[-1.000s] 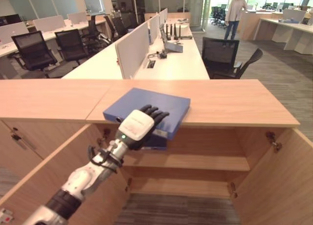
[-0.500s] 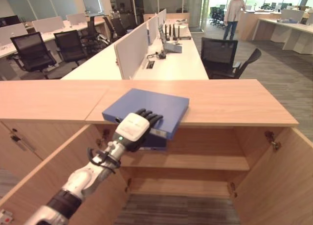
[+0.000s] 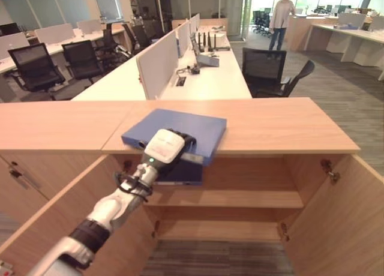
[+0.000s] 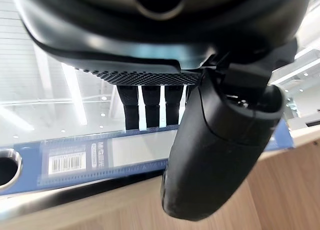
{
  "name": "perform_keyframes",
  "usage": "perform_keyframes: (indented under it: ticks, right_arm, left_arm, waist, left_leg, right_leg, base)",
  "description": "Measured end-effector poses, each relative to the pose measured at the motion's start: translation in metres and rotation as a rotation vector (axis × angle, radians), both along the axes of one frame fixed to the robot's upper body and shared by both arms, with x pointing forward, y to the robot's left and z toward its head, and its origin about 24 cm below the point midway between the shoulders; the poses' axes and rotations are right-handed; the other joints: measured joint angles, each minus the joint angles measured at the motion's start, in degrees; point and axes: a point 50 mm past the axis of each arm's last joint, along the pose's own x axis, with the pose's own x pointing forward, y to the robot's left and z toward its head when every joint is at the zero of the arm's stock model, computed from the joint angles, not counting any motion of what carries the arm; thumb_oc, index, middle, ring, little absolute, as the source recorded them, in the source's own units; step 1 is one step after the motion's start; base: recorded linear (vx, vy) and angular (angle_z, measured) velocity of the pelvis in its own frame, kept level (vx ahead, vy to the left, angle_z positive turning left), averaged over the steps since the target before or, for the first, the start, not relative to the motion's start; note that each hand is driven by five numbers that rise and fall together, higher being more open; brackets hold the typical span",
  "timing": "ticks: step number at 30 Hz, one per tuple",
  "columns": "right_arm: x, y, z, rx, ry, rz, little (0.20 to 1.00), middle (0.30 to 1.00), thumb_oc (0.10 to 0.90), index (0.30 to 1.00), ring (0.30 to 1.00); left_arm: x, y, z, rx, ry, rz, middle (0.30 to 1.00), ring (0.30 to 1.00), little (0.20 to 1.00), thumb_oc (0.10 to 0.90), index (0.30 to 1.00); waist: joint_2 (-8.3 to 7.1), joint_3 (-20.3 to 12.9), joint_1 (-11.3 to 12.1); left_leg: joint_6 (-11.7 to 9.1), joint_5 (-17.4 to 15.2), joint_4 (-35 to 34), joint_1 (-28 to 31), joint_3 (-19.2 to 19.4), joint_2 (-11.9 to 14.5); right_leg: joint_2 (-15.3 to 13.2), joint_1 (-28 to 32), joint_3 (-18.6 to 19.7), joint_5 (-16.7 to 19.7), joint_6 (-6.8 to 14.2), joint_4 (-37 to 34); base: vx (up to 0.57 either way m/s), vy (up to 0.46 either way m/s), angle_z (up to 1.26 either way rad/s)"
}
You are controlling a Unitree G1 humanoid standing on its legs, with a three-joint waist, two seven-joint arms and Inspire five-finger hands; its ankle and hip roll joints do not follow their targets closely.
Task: Put the empty folder in the office cabinet
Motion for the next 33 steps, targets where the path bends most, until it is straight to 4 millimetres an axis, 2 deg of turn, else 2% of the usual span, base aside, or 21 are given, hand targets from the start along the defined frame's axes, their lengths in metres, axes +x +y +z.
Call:
perform_keyframes:
  ticks: [3,14,17,20,22,24,25,26,28,30,33]
  right_arm:
    - [0.000,-0.001,0.000,-0.003,0.001,0.000,0.900,0.900,0.800,0.900,0.900]
    - [-0.002,-0.002,0.000,-0.007,0.010,-0.002,0.900,0.900,0.800,0.900,0.900]
    - [-0.001,-0.001,0.000,-0.006,0.009,-0.004,0.900,0.900,0.800,0.900,0.900]
    - [0.004,0.001,0.002,0.005,-0.031,-0.001,0.900,0.900,0.800,0.900,0.900]
    - [0.020,0.002,0.011,0.038,-0.150,0.005,0.900,0.900,0.800,0.900,0.900]
    - [0.047,0.011,0.032,0.124,-0.386,0.029,0.900,0.900,0.800,0.900,0.900]
    - [0.062,0.016,0.045,0.166,-0.483,0.049,0.900,0.900,0.800,0.900,0.900]
    - [0.074,0.020,0.057,0.197,-0.565,0.070,0.900,0.900,0.800,0.900,0.900]
    - [0.111,0.028,0.082,0.267,-0.755,0.093,0.900,0.900,0.800,0.900,0.900]
    - [0.135,0.027,0.103,0.289,-0.899,0.088,0.900,0.900,0.800,0.900,0.900]
    - [0.148,0.021,0.113,0.306,-0.963,0.048,0.900,0.900,0.800,0.900,0.900]
  left_arm:
    - [0.001,-0.004,0.001,-0.010,-0.021,0.001,0.300,0.300,0.300,0.400,0.300]
    - [0.003,0.003,-0.001,-0.034,-0.036,0.038,0.300,0.300,0.300,0.400,0.300]
    - [-0.005,0.000,0.003,-0.116,-0.031,0.046,0.300,0.300,0.300,0.400,0.300]
    - [-0.023,-0.002,0.012,-0.311,-0.016,0.034,0.300,0.300,0.300,0.400,0.300]
    - [-0.047,0.003,0.022,-0.479,-0.005,0.038,0.300,0.300,0.300,0.400,0.300]
    - [-0.074,0.006,0.038,-0.695,-0.011,-0.018,0.300,0.300,0.300,0.400,0.300]
    - [-0.080,0.006,0.044,-0.800,0.008,-0.054,0.300,0.300,0.300,0.400,0.300]
    - [-0.084,0.005,0.048,-0.877,0.022,-0.088,0.300,0.300,0.300,0.400,0.300]
    - [-0.090,0.006,0.060,-1.091,0.114,-0.205,0.300,0.300,0.300,0.400,0.300]
    - [-0.095,0.007,0.065,-1.255,0.233,-0.315,0.300,0.300,0.300,0.400,0.300]
    - [-0.101,0.007,0.061,-1.468,0.404,-0.435,0.300,0.300,0.300,0.400,0.300]
  waist:
    - [0.20,-0.4,0.0]
    - [0.35,-1.1,0.0]
    - [0.29,-1.2,0.1]
    - [-0.02,-1.0,0.4]
    - [-0.21,-0.7,-0.2]
    - [-0.68,0.4,-0.2]
    - [-0.71,0.5,0.2]
    - [-0.76,0.6,0.3]
    - [-0.89,0.8,0.7]
    - [-0.68,1.1,0.8]
    - [-0.83,1.6,0.7]
  left_leg:
    - [0.0,0.0,0.0,0.1,0.0,0.0]
    - [-0.2,-0.2,0.0,0.1,0.0,0.2]
    - [-0.2,-0.2,-0.2,0.1,0.0,0.2]
    - [-0.2,-0.2,-0.2,-0.1,0.0,0.2]
    - [0.4,0.0,-0.3,-0.6,0.1,0.1]
    - [0.5,0.3,0.0,-0.7,0.0,0.1]
    - [0.5,0.3,0.0,-0.7,0.1,0.1]
    - [0.4,0.2,-0.1,-0.7,0.0,0.1]
    - [-0.1,-0.2,-0.1,-0.8,-0.2,0.1]
    - [-0.1,-0.2,-0.3,-0.8,-0.4,-0.1]
    - [0.0,-0.3,-0.3,-1.0,-0.4,-0.3]
  right_leg:
    - [0.0,0.1,0.1,0.0,0.0,0.0]
    - [0.2,0.1,0.0,0.2,-0.1,0.0]
    - [0.1,0.1,0.0,0.2,0.0,0.0]
    - [0.2,-0.1,0.0,0.1,0.0,0.0]
    - [0.1,-0.5,0.2,0.1,0.0,-0.1]
    - [0.2,-0.7,0.1,0.1,0.0,0.0]
    - [0.2,-0.8,0.2,0.1,0.1,-0.1]
    - [0.1,-0.7,0.1,0.1,0.1,-0.1]
    - [0.1,-0.7,-0.2,0.1,0.1,0.0]
    - [-0.1,-0.7,-0.2,0.1,0.1,0.0]
    - [-0.3,-0.9,-0.2,0.1,0.1,0.0]
  base:
    - [0.00,0.000,0.00]
    - [0.00,0.000,0.00]
    - [0.00,0.000,0.00]
    - [-0.03,-0.006,0.01]
    - [-0.01,-0.008,-0.05]
    - [-0.04,-0.016,0.01]
    - [-0.03,-0.014,0.04]
    - [-0.03,-0.009,0.05]
    - [-0.03,-0.007,0.06]
    - [-0.02,0.007,0.04]
    - [0.00,0.000,0.00]
